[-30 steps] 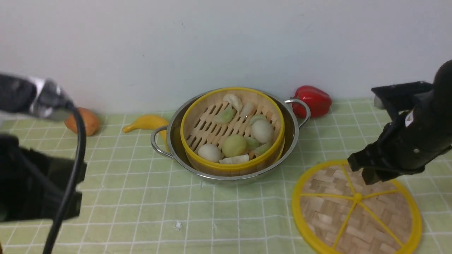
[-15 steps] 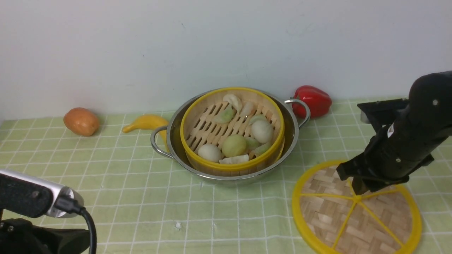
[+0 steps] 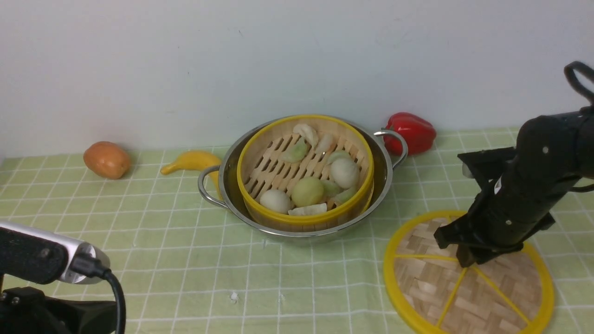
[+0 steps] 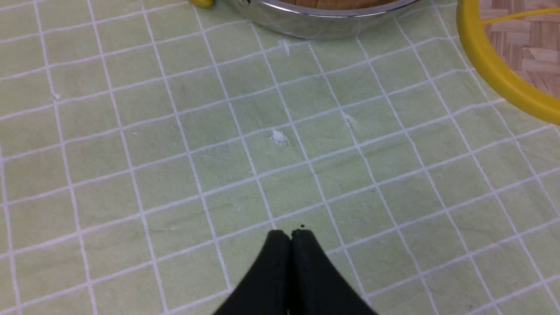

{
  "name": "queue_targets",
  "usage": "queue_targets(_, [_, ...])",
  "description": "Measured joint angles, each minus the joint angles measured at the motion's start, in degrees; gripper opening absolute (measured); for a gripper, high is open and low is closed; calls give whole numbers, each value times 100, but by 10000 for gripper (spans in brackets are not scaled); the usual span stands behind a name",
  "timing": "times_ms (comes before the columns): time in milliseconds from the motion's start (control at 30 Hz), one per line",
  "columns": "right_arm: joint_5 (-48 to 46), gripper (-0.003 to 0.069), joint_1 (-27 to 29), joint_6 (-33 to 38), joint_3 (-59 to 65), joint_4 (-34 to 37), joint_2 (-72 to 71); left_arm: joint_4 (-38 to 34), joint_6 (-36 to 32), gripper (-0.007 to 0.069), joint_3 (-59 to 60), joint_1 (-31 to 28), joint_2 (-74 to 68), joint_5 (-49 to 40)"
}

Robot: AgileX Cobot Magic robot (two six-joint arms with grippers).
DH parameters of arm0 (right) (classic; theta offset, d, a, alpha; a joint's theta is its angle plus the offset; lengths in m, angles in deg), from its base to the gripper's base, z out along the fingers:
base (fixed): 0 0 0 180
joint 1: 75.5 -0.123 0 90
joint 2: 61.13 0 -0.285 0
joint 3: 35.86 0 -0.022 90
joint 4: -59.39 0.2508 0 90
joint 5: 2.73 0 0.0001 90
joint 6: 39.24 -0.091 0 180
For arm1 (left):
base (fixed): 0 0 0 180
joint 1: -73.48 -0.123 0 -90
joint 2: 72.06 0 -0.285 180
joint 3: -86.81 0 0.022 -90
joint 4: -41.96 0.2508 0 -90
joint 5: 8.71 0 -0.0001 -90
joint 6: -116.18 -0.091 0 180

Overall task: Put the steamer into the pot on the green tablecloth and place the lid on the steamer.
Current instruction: 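Move the gripper down to the bamboo steamer lid and grasp its center knob, then place the bamboo steamer lid onto the steamer basket in the pot with the right gripper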

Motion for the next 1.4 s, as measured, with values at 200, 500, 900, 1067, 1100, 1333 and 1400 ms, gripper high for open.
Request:
queue_targets(200, [-96,143,-31,130,-36,-26,0,1,0,-23,0,0,0,2])
queue_targets(500, [-1879,143,-61,153,-851,-369,-478,1,0,-22,0,0,0,2])
queue_targets(900, [-2133,143,-831,129,-3354,-264,-38,-6,0,-22,0,0,0,2])
queue_targets(1067, [-2130,143,-1451,83,-5255,-422,1234,-6,0,-22,0,0,0,2])
queue_targets(1100, [-2124,143,-1522,62,-5605,-430,1406,-6,0,-22,0,0,0,2])
queue_targets(1333, [-2102,143,-1706,19,-6699,-405,2234,-6,-13,-22,0,0,3,2])
queue_targets(1400, [-2116,143,-1712,19,-6731,-387,2408,-6,-17,-22,0,0,3,2])
